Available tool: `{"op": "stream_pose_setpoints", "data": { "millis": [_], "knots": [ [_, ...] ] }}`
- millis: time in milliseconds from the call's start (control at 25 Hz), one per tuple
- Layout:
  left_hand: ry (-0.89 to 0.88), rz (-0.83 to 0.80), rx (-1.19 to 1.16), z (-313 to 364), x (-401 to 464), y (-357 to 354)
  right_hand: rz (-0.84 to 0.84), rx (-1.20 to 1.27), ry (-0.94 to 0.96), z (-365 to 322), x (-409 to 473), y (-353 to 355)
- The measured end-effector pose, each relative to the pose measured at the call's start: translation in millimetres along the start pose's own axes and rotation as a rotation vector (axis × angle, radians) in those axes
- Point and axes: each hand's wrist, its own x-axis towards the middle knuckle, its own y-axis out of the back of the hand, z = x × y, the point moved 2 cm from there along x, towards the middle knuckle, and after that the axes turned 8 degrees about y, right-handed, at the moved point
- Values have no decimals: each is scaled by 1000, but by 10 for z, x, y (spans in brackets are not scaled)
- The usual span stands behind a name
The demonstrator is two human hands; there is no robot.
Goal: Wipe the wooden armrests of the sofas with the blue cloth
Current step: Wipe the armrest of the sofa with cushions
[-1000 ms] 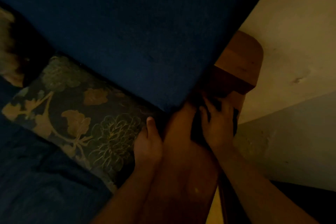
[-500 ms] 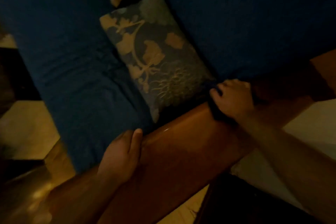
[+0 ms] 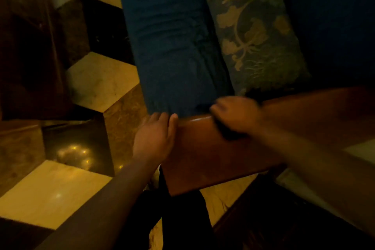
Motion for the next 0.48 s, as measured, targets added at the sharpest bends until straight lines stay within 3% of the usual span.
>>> {"op": "stream_pose_setpoints", "data": {
  "millis": [80,120,160,200,280,320,400,480],
  "knots": [
    [242,-41,-281,-219,-59,25,-36,-126,-348,435,-60,107],
    [441,-99,-580,-296,-79,22,65,-61,-492,370,-121,130],
    [652,-190,-921,-372,-118,22,171,-31,-509,37,-121,127],
    [808,-270,-1202,-415,-164,20,293,-5,-420,-432,-45,68],
    [892,-329,-1476,-511,-231,-1,492,89,-185,-1470,-14,-125],
    [905,-325,-1549,-559,-260,-12,463,88,-42,-1895,-105,-275],
    [930,-339,-1561,-633,-337,-47,373,26,179,-2233,-381,-600],
    [1006,-339,-1387,-704,-467,-137,372,-22,269,-2044,-772,-858]
  ]
}}
